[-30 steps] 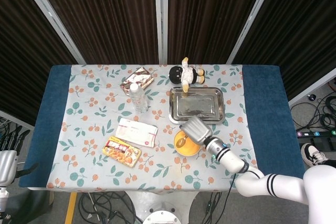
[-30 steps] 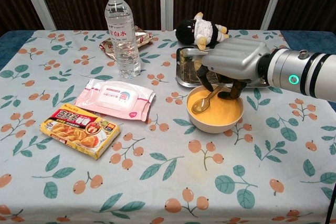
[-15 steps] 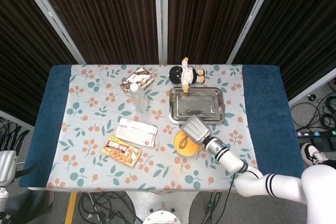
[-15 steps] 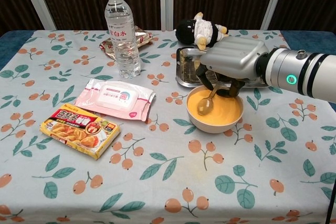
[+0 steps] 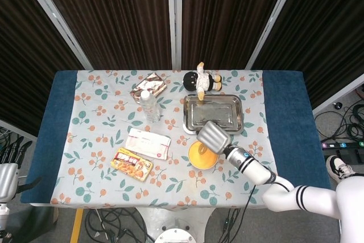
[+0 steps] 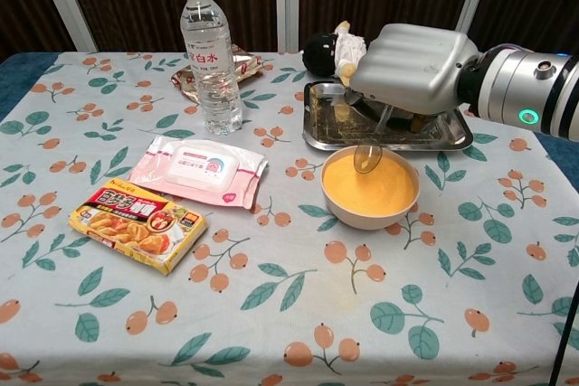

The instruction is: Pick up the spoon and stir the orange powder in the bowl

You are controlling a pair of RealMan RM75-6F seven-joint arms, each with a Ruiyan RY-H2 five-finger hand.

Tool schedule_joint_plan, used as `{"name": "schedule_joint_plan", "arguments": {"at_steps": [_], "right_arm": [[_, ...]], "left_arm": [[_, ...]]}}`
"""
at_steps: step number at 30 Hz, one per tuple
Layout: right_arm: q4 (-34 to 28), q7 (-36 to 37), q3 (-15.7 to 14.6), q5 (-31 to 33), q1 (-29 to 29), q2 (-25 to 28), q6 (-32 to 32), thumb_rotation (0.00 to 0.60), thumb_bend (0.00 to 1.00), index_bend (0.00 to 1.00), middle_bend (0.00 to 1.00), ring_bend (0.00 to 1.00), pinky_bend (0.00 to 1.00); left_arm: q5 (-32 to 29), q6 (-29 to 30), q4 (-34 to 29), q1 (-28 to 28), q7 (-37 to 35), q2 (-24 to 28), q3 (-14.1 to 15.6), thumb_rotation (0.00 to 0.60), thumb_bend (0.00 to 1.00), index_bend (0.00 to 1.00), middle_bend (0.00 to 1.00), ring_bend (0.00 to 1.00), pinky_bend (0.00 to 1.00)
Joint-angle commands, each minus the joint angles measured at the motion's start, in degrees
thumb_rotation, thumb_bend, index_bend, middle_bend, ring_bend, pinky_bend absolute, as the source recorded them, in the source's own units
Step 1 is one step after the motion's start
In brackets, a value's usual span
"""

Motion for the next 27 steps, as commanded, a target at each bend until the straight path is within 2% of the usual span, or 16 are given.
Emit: {"name": "schedule_joint_plan", "arguments": {"at_steps": [1, 9, 19, 27], "right_arm": [[0.1, -4.4, -1.1, -1.6, 1.3, 1.3, -1.2, 0.600, 0.38, 0.70, 1.00, 1.00, 1.00], [0.8, -12.3, -1.8, -1.3, 2.7, 1.0, -3.3, 0.600, 0.38, 0.71, 1.00, 1.00, 1.00], [2.0, -19.9, -2.3, 0.2, 3.8, -2.3, -4.8, 0.600, 0.39, 0.74, 1.00, 1.00, 1.00], [0.6, -21.9, -2.6, 1.0, 4.1, -4.2, -4.8, 0.600, 0.39, 0.76, 1.00, 1.00, 1.00]], "left_arm": [[-0.1, 0.0, 0.0, 0.1, -0.1, 0.0, 0.0, 0.600, 0.09, 0.16, 0.08, 0.09, 0.12], [-0.1, -0.2, 0.0, 0.1, -0.2, 0.0, 0.1, 0.600, 0.09, 0.16, 0.08, 0.09, 0.12], [-0.2, -0.4, 0.4, 0.2, -0.7, -0.2, 0.1, 0.600, 0.09, 0.16, 0.08, 0.09, 0.12], [-0.4, -0.2, 1.1, 0.5, -1.4, -0.4, 0.3, 0.600, 0.09, 0.16, 0.08, 0.09, 0.12]]}}
